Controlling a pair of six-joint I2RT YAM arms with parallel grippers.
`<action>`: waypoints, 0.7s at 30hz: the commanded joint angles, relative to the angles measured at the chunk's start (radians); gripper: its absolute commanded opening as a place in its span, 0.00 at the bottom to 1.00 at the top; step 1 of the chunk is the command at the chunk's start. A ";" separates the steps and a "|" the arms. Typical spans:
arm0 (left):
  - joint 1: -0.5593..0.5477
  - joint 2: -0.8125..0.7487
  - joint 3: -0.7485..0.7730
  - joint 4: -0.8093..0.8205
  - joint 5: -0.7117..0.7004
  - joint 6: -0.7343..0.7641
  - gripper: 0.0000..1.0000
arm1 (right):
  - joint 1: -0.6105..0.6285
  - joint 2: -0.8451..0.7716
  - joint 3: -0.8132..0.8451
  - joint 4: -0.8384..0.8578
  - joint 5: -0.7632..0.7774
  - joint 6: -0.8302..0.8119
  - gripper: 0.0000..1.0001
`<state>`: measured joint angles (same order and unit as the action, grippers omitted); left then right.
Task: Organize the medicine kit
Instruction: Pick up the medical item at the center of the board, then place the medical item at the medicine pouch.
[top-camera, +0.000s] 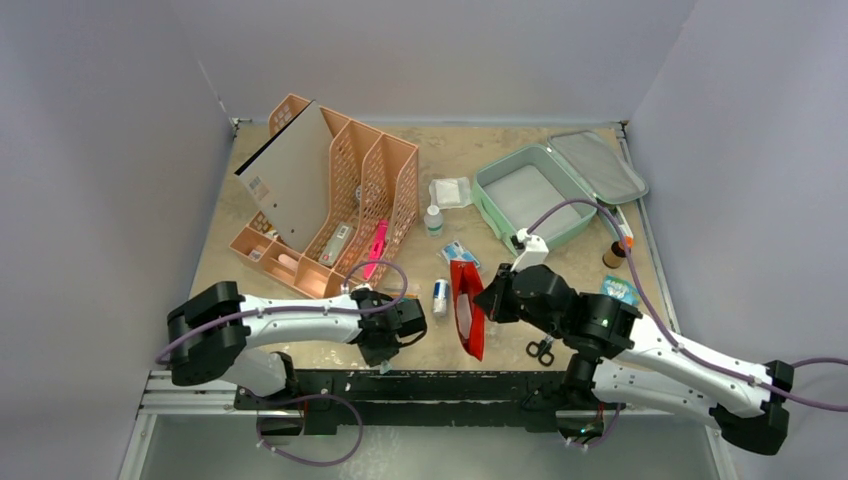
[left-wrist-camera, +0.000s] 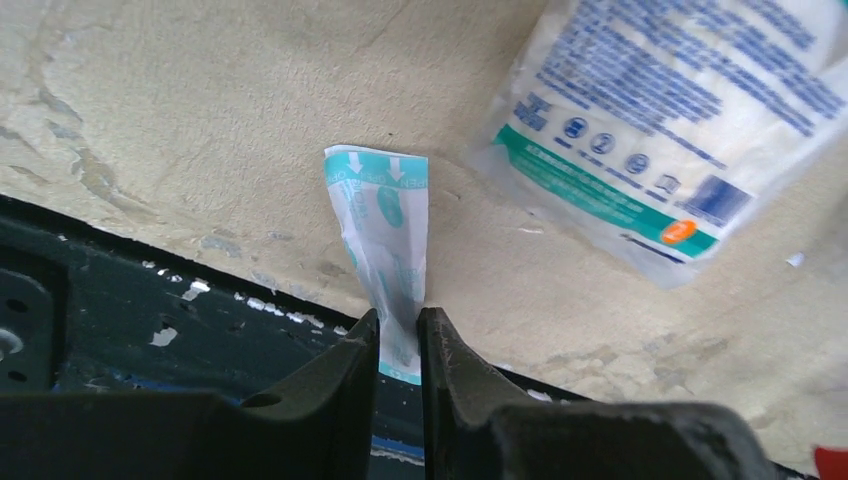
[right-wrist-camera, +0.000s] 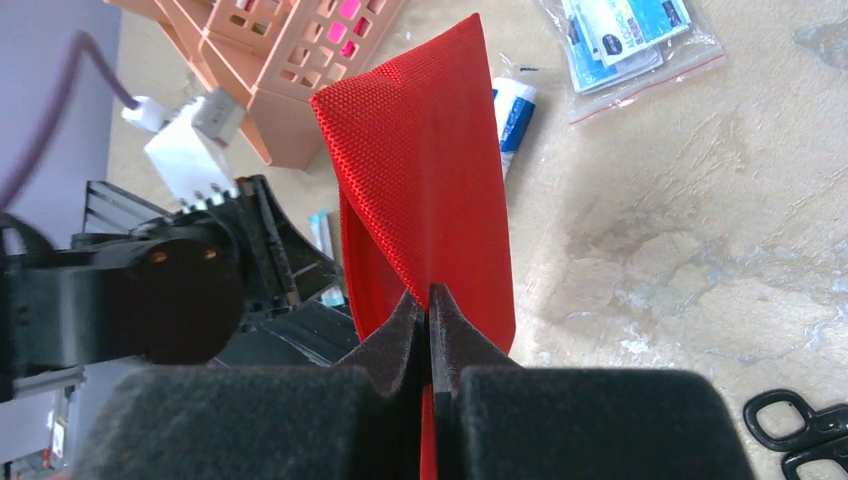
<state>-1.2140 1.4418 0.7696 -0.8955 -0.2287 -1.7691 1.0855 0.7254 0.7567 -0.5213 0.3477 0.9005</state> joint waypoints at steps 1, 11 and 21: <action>-0.005 -0.080 0.081 -0.081 -0.064 0.059 0.18 | 0.002 0.045 0.023 0.059 -0.018 0.002 0.00; -0.005 -0.301 0.148 -0.008 -0.165 0.226 0.18 | 0.002 0.201 0.051 0.170 -0.063 0.069 0.00; -0.005 -0.515 0.132 0.287 -0.108 0.527 0.19 | 0.002 0.332 0.150 0.208 -0.074 0.161 0.00</action>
<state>-1.2140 1.0103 0.8944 -0.8062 -0.3599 -1.4181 1.0855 1.0313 0.8242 -0.3782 0.2699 1.0035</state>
